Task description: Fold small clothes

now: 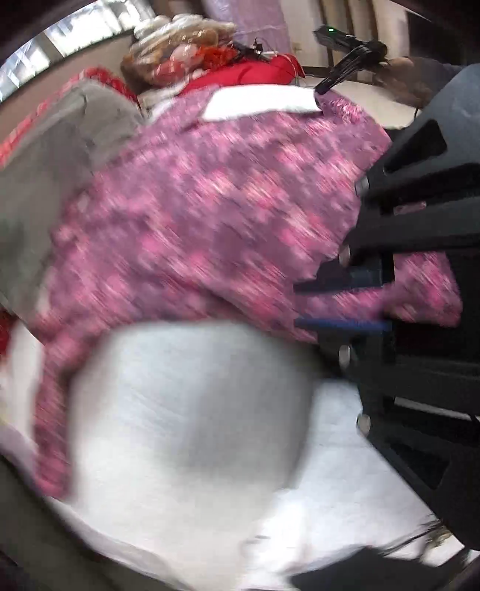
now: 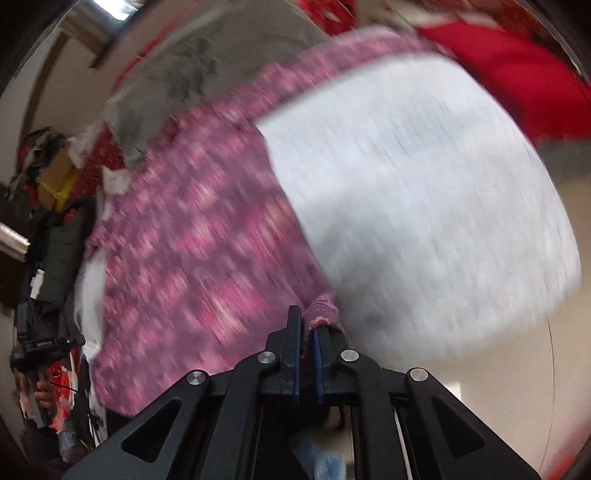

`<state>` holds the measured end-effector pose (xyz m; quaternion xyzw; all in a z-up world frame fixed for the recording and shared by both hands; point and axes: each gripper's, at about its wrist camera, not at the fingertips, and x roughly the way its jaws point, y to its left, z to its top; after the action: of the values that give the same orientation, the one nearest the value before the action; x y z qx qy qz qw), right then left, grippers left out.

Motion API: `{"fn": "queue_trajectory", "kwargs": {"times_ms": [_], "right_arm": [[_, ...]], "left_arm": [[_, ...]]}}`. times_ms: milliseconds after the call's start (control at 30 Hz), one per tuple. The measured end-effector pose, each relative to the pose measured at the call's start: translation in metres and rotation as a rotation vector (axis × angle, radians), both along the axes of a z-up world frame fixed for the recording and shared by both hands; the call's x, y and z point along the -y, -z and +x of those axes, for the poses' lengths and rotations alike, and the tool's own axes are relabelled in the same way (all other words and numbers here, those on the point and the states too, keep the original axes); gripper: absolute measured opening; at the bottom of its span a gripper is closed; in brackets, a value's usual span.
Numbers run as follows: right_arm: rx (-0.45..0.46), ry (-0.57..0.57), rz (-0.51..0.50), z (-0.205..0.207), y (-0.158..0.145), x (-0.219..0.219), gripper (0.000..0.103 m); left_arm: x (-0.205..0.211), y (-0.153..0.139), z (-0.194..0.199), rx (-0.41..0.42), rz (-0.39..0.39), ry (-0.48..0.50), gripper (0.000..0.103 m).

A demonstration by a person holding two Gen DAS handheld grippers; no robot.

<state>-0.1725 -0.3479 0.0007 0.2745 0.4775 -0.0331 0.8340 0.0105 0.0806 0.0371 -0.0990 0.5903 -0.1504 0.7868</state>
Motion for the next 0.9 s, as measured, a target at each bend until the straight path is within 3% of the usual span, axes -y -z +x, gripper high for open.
{"fn": "queue_trajectory", "kwargs": {"times_ms": [33, 100, 167, 233, 300, 333, 400, 500, 533, 600, 700, 733, 833, 900], "right_arm": [[0.03, -0.015, -0.005, 0.01, -0.005, -0.001, 0.009], [0.085, -0.055, -0.03, 0.036, -0.013, -0.01, 0.01], [0.106, -0.088, -0.049, 0.065, -0.01, -0.02, 0.01], [0.086, -0.119, -0.061, 0.091, 0.007, -0.027, 0.01], [-0.055, -0.143, -0.079, 0.111, 0.034, -0.031, 0.007], [-0.083, -0.155, -0.039, 0.11, 0.041, -0.03, 0.008], [-0.038, -0.195, 0.02, 0.088, 0.031, -0.024, 0.008], [-0.031, -0.237, -0.045, 0.038, 0.015, -0.009, 0.005], [-0.075, -0.237, -0.07, 0.024, 0.016, -0.002, 0.005], [-0.257, -0.251, -0.057, -0.011, 0.037, 0.019, 0.01], [-0.36, -0.179, -0.107, -0.041, 0.046, 0.047, 0.011], [-0.341, -0.135, -0.096, -0.043, 0.042, 0.059, 0.011], [-0.143, 0.079, -0.04, -0.034, 0.009, 0.111, 0.014], [0.021, 0.228, 0.01, -0.013, -0.013, 0.151, 0.033]], "left_arm": [[0.001, -0.006, 0.005, 0.025, -0.012, 0.002, 0.048], [0.024, -0.013, 0.022, 0.082, -0.015, 0.006, 0.06], [0.049, -0.004, 0.044, 0.093, 0.002, 0.009, 0.06], [0.072, 0.014, 0.068, 0.052, 0.046, 0.008, 0.06], [0.083, 0.031, 0.08, -0.01, 0.058, -0.003, 0.06], [0.083, 0.034, 0.08, -0.026, 0.035, -0.003, 0.06], [0.085, 0.042, 0.082, -0.047, -0.027, 0.007, 0.06], [0.086, 0.05, 0.082, -0.066, -0.008, 0.016, 0.06], [0.087, 0.053, 0.082, -0.077, -0.005, 0.015, 0.06], [0.087, 0.056, 0.083, -0.102, -0.011, 0.011, 0.06], [0.091, 0.052, 0.088, -0.098, -0.021, 0.008, 0.06], [0.093, 0.047, 0.092, -0.084, -0.02, 0.007, 0.06], [0.107, 0.034, 0.111, -0.025, -0.002, -0.007, 0.06], [0.116, 0.025, 0.128, 0.018, 0.005, -0.033, 0.06]]}}
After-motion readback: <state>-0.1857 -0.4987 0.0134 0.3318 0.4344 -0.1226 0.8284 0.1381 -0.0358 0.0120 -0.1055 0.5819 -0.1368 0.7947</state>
